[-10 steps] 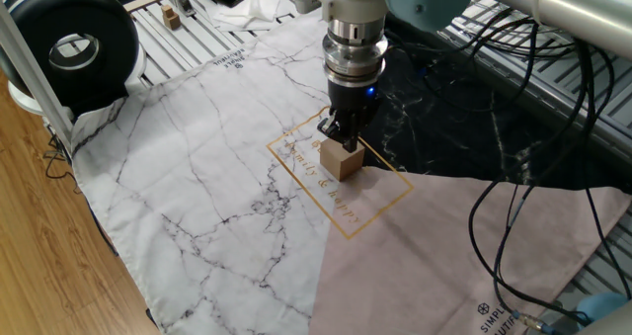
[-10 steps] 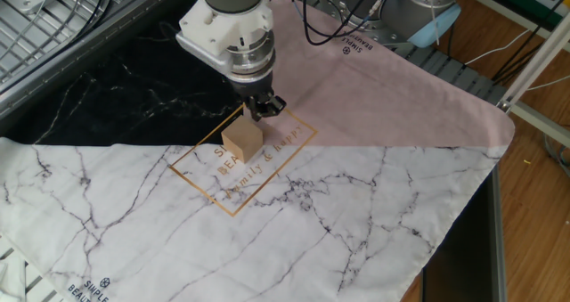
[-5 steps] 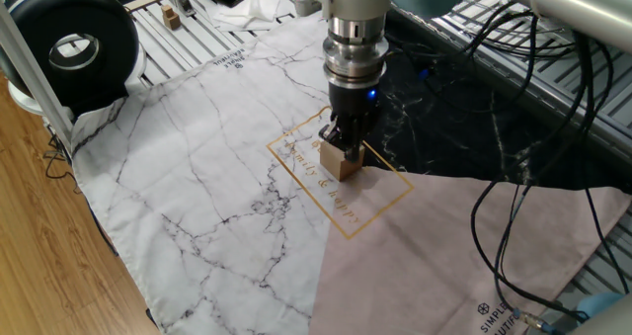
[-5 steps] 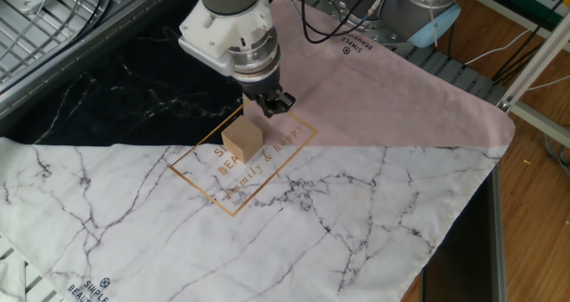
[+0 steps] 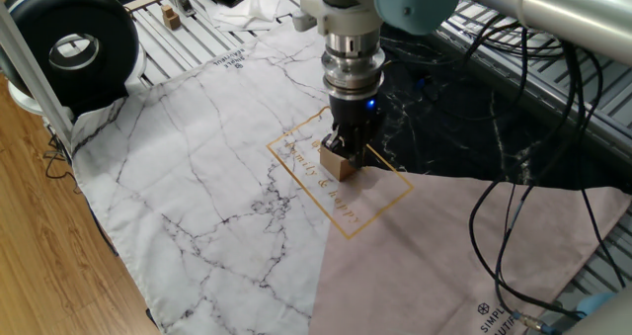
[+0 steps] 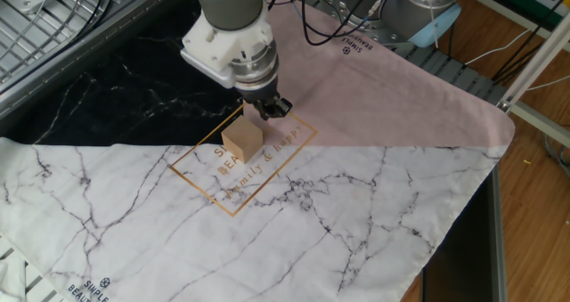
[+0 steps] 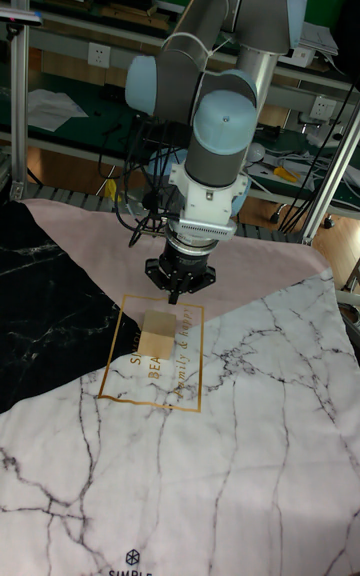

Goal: Approach and touch the side of the small block

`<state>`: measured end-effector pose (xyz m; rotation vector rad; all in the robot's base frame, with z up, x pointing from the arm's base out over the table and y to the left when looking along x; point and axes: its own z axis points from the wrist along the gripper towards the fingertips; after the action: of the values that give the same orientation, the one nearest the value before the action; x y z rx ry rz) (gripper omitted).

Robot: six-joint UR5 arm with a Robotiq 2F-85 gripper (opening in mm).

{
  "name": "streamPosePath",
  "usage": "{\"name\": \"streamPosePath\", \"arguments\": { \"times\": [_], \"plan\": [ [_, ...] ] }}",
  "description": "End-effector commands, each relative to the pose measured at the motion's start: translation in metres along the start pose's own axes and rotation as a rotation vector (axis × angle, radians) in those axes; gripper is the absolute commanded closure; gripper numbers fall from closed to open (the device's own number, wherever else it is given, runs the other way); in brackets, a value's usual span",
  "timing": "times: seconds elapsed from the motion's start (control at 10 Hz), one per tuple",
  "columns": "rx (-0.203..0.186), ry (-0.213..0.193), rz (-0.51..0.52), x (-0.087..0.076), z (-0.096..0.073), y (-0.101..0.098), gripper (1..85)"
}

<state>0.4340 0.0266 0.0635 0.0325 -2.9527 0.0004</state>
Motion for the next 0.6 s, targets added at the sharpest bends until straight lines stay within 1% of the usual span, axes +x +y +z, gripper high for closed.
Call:
{"name": "streamPosePath", "arguments": {
  "times": [0.0, 0.2, 0.3, 0.5],
  "plan": [
    [0.028, -0.003, -0.007, -0.005, 0.007, -0.009, 84.7],
    [0.053, -0.019, -0.017, -0.012, 0.009, -0.017, 84.7],
    [0.049, -0.021, -0.016, -0.014, 0.011, -0.016, 84.7],
    [0.052, -0.028, -0.014, -0.019, 0.017, -0.018, 84.7]
  ]
}}
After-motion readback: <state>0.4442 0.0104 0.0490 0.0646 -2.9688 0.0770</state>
